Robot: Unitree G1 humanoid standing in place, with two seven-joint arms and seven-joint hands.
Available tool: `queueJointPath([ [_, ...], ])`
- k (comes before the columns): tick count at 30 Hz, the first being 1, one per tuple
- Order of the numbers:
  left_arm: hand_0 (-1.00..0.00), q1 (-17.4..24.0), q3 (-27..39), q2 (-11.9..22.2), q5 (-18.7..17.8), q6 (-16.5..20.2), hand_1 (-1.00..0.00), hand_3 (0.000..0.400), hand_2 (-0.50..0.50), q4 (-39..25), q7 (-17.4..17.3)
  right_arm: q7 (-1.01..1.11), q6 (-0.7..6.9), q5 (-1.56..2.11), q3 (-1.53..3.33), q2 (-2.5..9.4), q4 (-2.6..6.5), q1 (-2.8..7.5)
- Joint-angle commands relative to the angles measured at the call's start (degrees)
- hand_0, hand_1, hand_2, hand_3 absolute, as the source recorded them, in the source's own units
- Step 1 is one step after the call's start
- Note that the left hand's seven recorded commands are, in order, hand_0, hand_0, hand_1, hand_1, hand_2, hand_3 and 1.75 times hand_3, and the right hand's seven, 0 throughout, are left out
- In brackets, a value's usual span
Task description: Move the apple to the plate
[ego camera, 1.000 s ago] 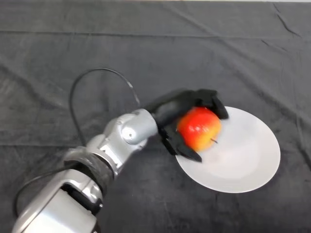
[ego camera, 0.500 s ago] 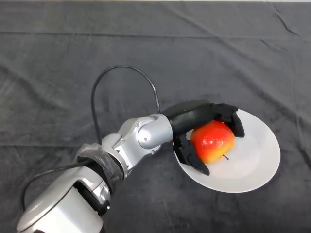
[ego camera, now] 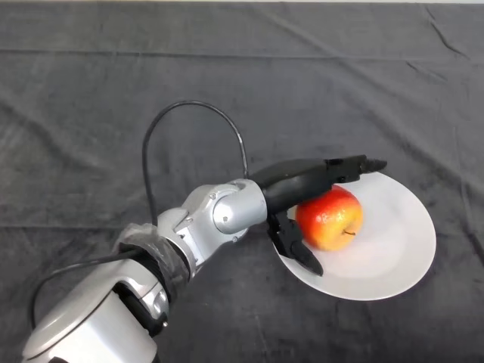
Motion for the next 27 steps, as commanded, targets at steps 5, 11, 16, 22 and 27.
queueJointPath([
  [5,0.00,-2.7,1.8,5.0,-1.5,-1.8,0.00,0.000,0.00,-1.0,0.3,0.80,0.41,-1.35,1.70,3.06,3.28,4.36],
  [11,0.00,-2.0,6.1,8.9,-3.8,-3.5,0.00,0.000,0.00,-0.2,0.3,0.79,0.39,-1.35,1.71,3.06,3.31,4.35],
  [16,0.00,-0.7,10.0,12.0,-5.8,-4.4,0.00,0.000,0.00,0.5,0.6,0.79,0.37,-1.35,1.71,3.06,3.32,4.35],
  [22,0.00,1.7,14.5,15.2,-7.9,-4.8,0.00,0.000,0.00,1.5,1.2,0.79,0.37,-1.34,1.71,3.06,3.31,4.36],
  [27,0.00,3.8,17.8,17.5,-9.3,-4.8,0.00,0.000,0.00,2.2,1.5,0.79,0.38,-1.34,1.71,3.06,3.28,4.37],
])
